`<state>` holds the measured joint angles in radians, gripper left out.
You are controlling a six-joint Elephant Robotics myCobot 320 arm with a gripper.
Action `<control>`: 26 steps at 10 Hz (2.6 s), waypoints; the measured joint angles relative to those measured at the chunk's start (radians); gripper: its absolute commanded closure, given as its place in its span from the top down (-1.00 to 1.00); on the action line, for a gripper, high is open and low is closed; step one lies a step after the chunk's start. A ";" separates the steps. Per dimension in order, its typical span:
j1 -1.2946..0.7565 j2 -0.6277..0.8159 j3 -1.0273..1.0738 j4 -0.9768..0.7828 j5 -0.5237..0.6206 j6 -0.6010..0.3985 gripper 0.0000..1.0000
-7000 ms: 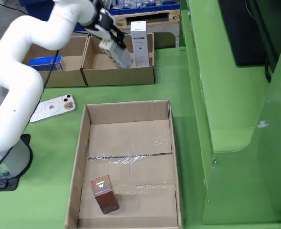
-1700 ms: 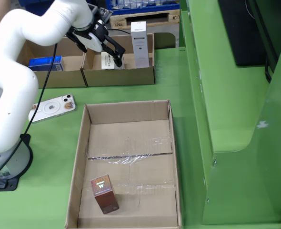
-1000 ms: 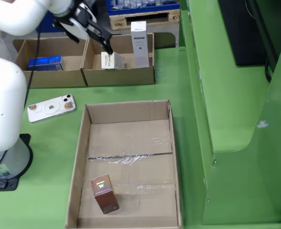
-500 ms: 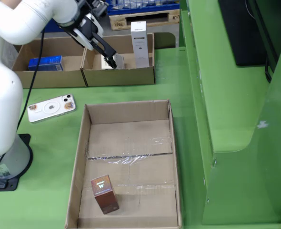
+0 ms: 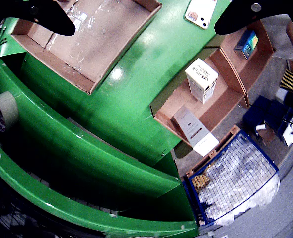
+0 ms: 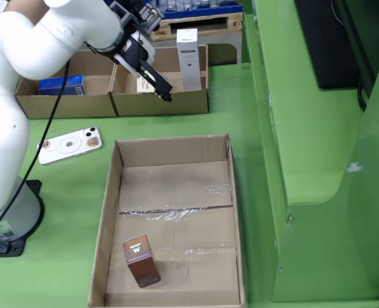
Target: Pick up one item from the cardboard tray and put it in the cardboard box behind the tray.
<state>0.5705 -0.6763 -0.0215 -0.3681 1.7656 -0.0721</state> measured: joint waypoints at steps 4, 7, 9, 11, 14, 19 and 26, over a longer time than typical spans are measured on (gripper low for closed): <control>-0.195 -0.077 0.000 0.100 0.155 -0.054 1.00; -0.333 -0.118 0.000 0.084 0.244 -0.097 1.00; -0.414 -0.120 0.000 0.040 0.296 -0.129 1.00; -0.523 -0.106 0.000 -0.040 0.348 -0.186 1.00; -0.676 -0.003 -0.086 -0.080 0.390 -0.244 1.00; -0.909 0.138 -0.316 -0.069 0.409 -0.278 1.00; -1.110 0.138 -0.477 -0.069 0.409 -0.278 1.00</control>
<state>-0.5398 -0.5383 -0.4985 -0.4370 2.1750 -0.3496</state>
